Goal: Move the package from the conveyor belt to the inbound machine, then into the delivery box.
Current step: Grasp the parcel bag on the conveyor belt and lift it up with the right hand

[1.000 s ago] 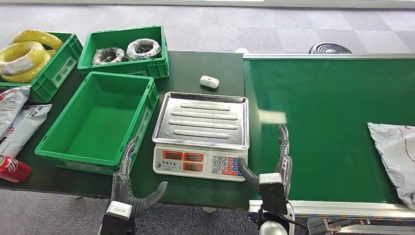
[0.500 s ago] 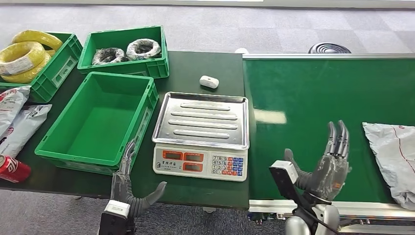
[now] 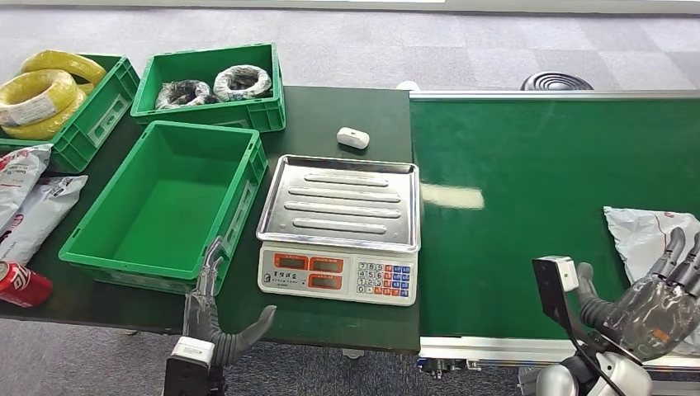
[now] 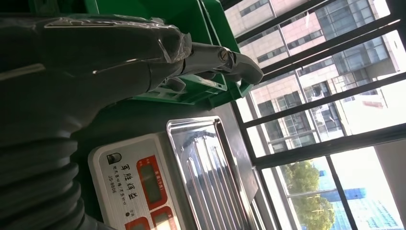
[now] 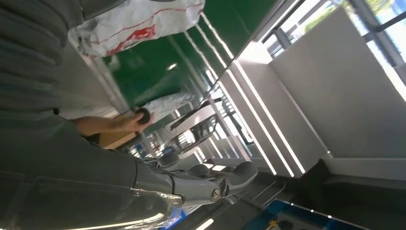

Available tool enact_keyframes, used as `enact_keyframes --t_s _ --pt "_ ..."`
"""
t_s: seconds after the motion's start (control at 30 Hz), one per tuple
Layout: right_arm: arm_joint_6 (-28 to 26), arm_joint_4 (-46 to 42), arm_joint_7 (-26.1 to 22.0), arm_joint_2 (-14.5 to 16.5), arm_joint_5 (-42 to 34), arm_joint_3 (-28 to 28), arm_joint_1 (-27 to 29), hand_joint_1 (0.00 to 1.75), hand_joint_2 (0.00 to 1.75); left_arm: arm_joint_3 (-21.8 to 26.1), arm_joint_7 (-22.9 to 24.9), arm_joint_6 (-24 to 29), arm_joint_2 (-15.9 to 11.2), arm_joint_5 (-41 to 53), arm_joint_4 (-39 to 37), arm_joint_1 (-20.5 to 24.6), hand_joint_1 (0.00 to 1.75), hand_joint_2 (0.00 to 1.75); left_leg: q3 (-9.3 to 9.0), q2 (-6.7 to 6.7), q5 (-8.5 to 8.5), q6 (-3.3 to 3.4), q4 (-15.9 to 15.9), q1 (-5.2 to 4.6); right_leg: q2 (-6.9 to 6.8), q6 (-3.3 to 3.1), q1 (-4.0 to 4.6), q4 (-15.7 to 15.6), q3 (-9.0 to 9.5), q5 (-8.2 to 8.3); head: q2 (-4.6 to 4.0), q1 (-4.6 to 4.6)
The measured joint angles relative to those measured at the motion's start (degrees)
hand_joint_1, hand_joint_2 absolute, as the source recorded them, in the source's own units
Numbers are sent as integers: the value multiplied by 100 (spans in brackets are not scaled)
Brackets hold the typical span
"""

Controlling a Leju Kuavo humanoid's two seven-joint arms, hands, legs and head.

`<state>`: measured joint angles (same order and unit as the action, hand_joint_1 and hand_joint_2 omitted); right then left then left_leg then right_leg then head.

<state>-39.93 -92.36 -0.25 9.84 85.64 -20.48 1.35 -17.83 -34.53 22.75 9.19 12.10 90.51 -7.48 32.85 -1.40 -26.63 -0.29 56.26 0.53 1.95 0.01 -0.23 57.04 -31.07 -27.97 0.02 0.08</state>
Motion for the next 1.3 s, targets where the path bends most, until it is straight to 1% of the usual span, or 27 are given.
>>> enact_keyframes --t_s 0.07,0.1,0.2,0.33,0.43,0.5,0.6,0.67,0.77,0.87,0.93,1.03,1.3 --pt "0 25 350 -38 77 -204 -12 0 175 38 7 -41 13 -1 0 0 0 175 0 0 0 0 0 -1 0 0 0 0 1 0 1 -1" --pt "0 67 450 -73 24 -319 -32 0 175 54 9 -69 23 -1 0 1 0 175 0 0 0 1 0 -1 0 0 -1 0 2 0 1 -1" --pt "0 343 571 -218 -102 -692 -141 0 175 88 10 -138 51 1 0 4 0 175 0 -1 0 1 0 -4 1 2 -6 -1 3 1 1 1" --pt "25 997 782 -420 -26 -1112 -367 0 175 121 6 -186 78 0 -2 15 0 175 -2 -5 0 2 1 -7 -2 5 -10 -1 5 3 1 -1" --pt "183 1432 928 -520 94 -1300 -529 0 175 139 4 -215 91 -1 -21 37 0 175 -3 -8 0 2 1 -7 -2 5 -9 -1 5 4 1 -2" --pt "399 1598 974 -532 129 -1355 -589 0 175 158 4 -222 93 -1 -37 47 0 175 -3 -10 0 2 1 -6 -3 5 -8 0 5 4 1 -2" --pt "971 1672 982 -475 139 -1325 -633 0 175 211 4 -214 98 -1 -46 49 0 175 -1 -10 0 1 0 -4 -2 5 -4 1 4 3 1 -2" --pt "1383 1637 1005 -379 219 -1206 -633 0 175 249 7 -213 109 11 -46 49 0 175 -1 -10 0 1 0 -2 -2 5 -2 1 3 3 1 -2" --pt "1862 1461 1107 -216 336 -895 -591 0 175 317 33 -240 135 61 -46 49 0 175 -1 -9 1 1 0 -1 -3 4 -1 1 2 3 0 -2" --pt "2153 1252 1386 -107 407 -533 -500 0 175 378 91 -313 174 143 -46 49 0 175 -1 -9 1 0 0 -1 -3 4 -1 1 3 2 0 -1" --pt "2193 1152 1568 -65 422 -372 -425 0 175 410 121 -354 203 185 -46 48 0 175 -1 -10 1 1 0 -1 -4 4 -2 1 3 2 1 -1" --pt "2119 1087 1694 -47 420 -347 -334 0 175 451 143 -373 228 229 -46 47 0 175 -1 -11 1 1 0 -3 -5 4 -6 0 3 2 1 0" --pt "2002 1064 1656 -44 417 -682 -234 0 175 488 147 -418 236 237 -55 61 0 175 -2 -12 1 1 0 -6 -5 5 -8 0 2 3 0 -1"
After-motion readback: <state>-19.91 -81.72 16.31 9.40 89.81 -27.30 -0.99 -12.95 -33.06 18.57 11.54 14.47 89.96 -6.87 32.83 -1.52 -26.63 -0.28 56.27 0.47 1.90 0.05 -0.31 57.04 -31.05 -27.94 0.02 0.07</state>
